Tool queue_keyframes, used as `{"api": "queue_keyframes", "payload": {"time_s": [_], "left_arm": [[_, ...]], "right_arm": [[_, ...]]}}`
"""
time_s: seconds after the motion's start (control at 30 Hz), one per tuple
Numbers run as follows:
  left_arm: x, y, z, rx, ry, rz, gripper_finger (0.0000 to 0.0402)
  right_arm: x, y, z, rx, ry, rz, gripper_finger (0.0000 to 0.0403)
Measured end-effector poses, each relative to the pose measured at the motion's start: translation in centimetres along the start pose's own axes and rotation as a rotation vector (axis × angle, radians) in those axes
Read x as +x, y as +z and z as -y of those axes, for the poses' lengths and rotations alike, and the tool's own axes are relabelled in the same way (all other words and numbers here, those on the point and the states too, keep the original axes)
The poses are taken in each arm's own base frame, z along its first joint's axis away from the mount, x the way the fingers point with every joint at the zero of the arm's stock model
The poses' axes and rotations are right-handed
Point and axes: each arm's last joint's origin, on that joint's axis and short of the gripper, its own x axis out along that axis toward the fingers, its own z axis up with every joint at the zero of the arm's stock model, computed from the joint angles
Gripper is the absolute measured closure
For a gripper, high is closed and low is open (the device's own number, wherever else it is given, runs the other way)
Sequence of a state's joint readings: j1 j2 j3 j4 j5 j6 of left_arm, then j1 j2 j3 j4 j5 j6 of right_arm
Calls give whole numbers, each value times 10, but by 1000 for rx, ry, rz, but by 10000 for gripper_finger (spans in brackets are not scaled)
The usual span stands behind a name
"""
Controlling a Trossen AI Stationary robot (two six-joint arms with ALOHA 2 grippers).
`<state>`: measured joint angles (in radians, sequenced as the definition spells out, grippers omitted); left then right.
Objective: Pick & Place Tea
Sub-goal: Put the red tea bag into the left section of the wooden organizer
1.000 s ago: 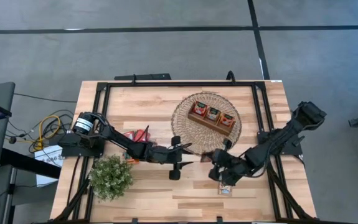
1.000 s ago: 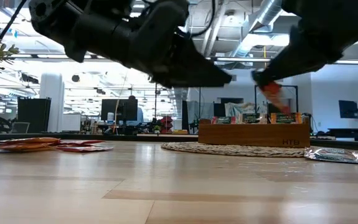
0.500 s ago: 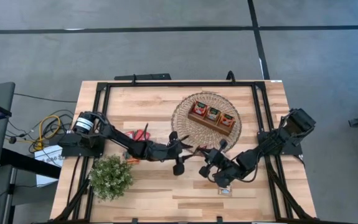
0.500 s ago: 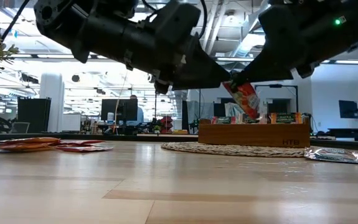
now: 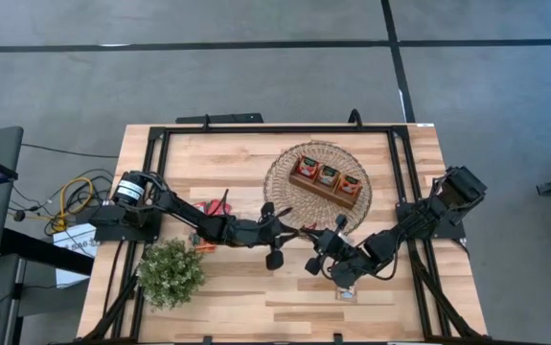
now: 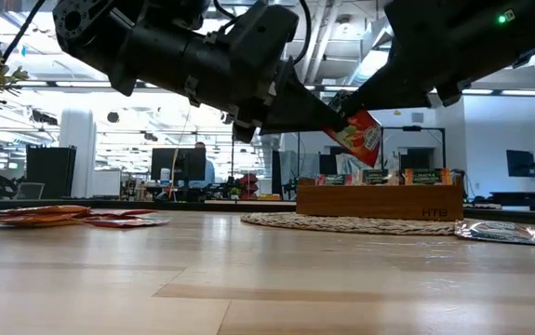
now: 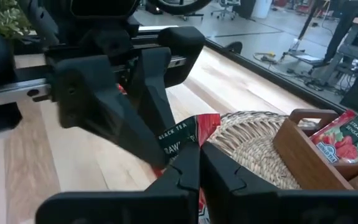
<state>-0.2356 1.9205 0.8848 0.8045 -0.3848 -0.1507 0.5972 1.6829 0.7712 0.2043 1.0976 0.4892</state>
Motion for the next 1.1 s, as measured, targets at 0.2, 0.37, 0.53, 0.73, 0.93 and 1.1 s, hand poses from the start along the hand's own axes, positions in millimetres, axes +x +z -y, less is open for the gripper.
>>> {"api": "queue_keyframes", "payload": {"time_s": [0.2, 0.37, 0.53, 0.73, 0.93, 1.1], "left_arm": [[1, -4, -1, 117, 21, -78, 400], [1, 8, -3, 273, 74, -300, 401], [11, 33, -14, 483, 142, -455, 401], [26, 87, -46, 731, 152, -576, 401], [35, 121, -98, 919, 18, -601, 401], [37, 126, -140, 891, -12, -601, 401]], "right_arm": [[-4, -1, 0, -27, 79, -54, 385], [-21, 12, 15, 76, 257, -233, 305], [-40, 16, 27, 184, 479, -534, 229], [-64, 7, 18, 150, 576, -594, 195], [-80, -7, 7, 130, 569, -602, 204], [-83, -10, 6, 133, 557, -592, 223]]}}
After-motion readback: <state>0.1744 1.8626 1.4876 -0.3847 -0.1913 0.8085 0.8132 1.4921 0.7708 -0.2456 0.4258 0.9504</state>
